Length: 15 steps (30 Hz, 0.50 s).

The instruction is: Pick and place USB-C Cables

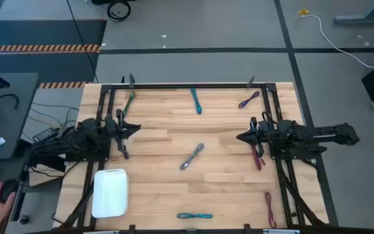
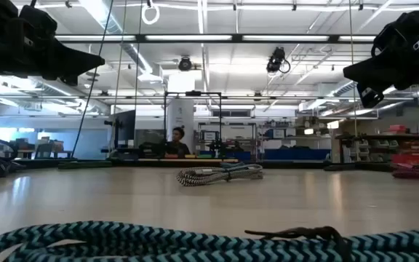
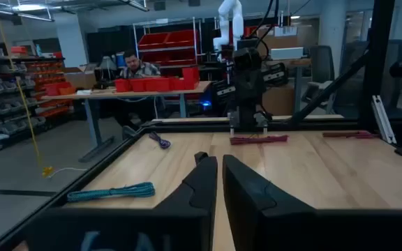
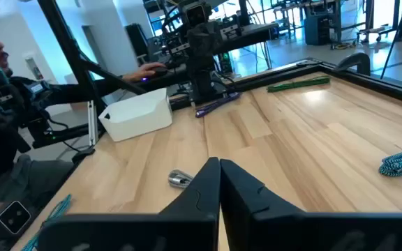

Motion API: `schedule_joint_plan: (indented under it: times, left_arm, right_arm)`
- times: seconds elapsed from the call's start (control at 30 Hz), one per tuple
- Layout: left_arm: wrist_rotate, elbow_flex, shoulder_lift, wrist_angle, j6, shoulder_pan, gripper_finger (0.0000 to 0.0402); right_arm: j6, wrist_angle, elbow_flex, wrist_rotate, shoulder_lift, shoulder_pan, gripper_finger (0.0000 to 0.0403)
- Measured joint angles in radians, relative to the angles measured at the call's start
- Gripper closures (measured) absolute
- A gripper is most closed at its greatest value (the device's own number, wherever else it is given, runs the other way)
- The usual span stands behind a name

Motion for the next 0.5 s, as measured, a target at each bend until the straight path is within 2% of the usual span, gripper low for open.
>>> schedule_joint_plan:
  times: [0.5]
  left_arm:
    - [0.0,0.0,0.0,0.0,0.0,0.0,0.0374]
  right_arm:
    - [0.0,0.0,0.0,0.0,0.0,0.0,0.0392]
